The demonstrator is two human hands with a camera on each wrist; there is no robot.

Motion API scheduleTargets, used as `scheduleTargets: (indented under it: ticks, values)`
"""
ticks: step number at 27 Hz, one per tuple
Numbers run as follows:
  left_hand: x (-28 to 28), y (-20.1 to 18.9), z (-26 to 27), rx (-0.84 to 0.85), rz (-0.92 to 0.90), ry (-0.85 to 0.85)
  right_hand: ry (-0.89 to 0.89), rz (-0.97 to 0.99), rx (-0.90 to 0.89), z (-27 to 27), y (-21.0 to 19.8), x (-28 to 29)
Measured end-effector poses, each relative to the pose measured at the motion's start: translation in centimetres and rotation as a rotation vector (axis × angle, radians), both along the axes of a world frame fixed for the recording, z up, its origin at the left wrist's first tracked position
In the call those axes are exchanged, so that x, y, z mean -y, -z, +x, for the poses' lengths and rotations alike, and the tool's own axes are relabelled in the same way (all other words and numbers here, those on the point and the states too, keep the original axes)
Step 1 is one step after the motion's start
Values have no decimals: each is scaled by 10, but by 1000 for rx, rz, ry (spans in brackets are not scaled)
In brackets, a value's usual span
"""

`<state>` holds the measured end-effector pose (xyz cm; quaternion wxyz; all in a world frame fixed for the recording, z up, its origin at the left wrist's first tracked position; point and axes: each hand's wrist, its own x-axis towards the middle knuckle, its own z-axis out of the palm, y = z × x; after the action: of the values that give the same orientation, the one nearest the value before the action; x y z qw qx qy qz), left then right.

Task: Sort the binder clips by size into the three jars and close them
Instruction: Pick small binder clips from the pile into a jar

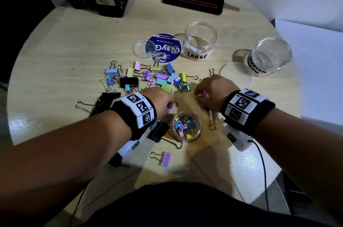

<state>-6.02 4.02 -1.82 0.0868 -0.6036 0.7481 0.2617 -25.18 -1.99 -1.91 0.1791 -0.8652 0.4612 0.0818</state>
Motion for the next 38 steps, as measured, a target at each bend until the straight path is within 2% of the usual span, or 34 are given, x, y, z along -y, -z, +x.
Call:
scheduleTargets:
  ticks: [4,6,8,10,14,16,18,20,23,25,26,29,32,38]
  values:
    - [-5,-20,-13,-336,-117,-273,-40,-56,-83,13,7,9]
    - [-10,-24,-25,-403,-60,-228,-70,-57,-111,21,8,12]
    - [-13,-21,-33,-289,-1,-53,-114,-39,-158,26,9,15]
    - [-13,-14,-33,-167,-20,112,-166,-31,-215,28,10,16]
    - [-10,-10,-24,-137,-4,191,-180,-28,-241,21,10,15]
    - [-10,-13,-20,-224,-6,166,-161,-24,-223,17,10,13]
    - [-4,-16,-13,-326,-34,9,-141,-21,-226,15,10,12]
    - [9,-15,-3,-262,-74,-116,-105,-29,-202,14,5,8]
    - [32,-12,6,13,-83,-56,11,-26,49,7,-11,-5]
    - [44,-10,2,78,-100,-5,32,-10,240,3,-24,-21]
    - [49,-8,-1,97,-105,27,2,1,277,1,-28,-30]
    - [60,-1,-9,193,-73,139,-117,4,207,-1,-27,-49]
    - [63,5,-12,244,-59,197,-109,49,145,-3,-23,-53]
    - [54,10,-4,176,-63,135,-21,50,193,-7,-14,-48]
